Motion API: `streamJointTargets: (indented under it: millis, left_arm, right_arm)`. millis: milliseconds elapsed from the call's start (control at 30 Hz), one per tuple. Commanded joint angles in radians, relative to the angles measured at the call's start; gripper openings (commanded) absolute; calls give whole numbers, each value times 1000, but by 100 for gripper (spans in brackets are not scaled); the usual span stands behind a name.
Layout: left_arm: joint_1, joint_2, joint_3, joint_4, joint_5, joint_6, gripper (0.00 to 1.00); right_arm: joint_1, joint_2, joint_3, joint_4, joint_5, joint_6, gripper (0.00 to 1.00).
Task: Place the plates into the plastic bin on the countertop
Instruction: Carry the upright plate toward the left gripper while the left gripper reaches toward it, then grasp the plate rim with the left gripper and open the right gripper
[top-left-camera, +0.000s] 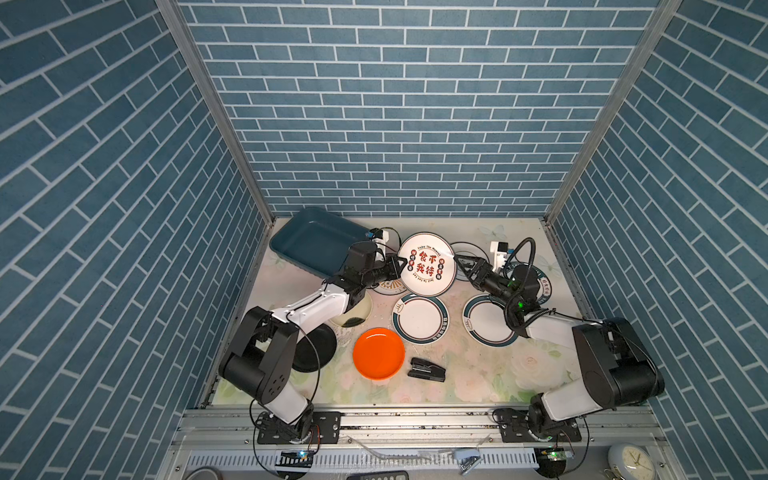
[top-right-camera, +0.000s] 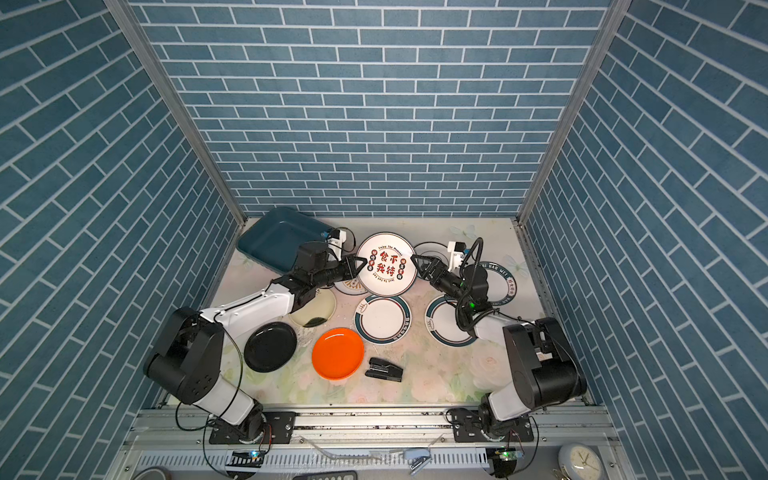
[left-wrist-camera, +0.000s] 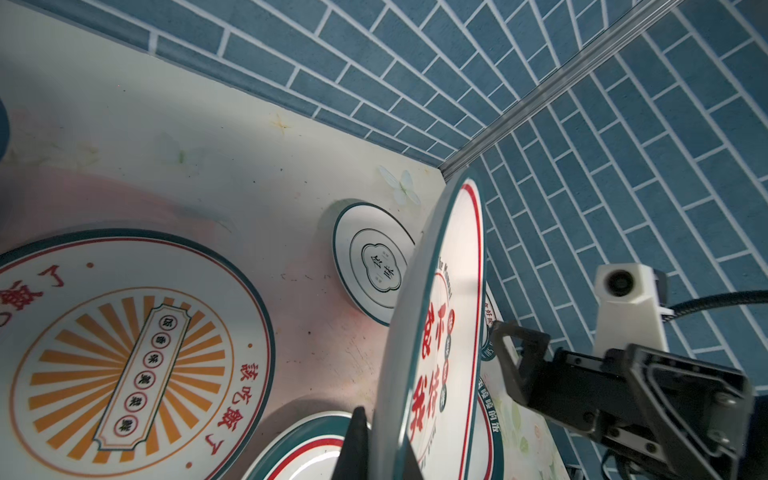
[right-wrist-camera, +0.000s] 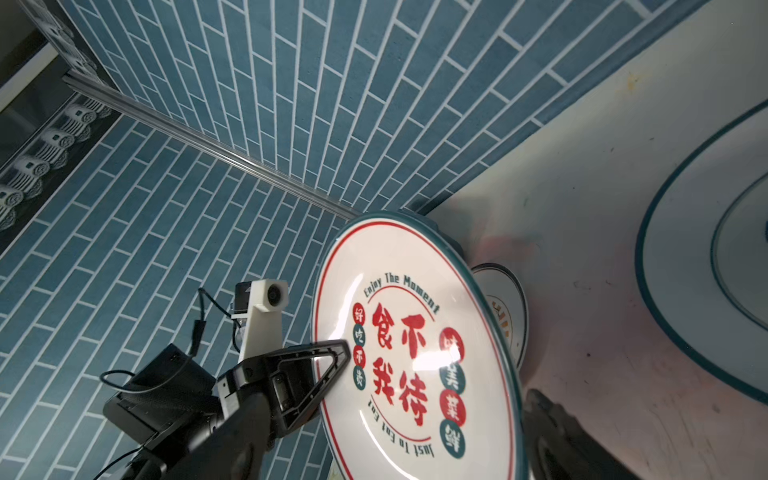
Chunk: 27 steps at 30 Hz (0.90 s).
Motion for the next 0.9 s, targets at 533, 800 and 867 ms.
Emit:
streamJointTargets:
  millis: [533,800,867]
  left_arm:
    - [231,-170,-30,-90,-19,1,0]
    - [330,-209,-32,-105,-70,-11,0]
    - [361,-215,-34,-114,-79,-10,0]
  right_arm:
    - [1,-458,-28,-728,303,-440,99]
    - [0,-685,-99,-887,434,-492,99]
    - [0,-733,-109,-934,443,-495,99]
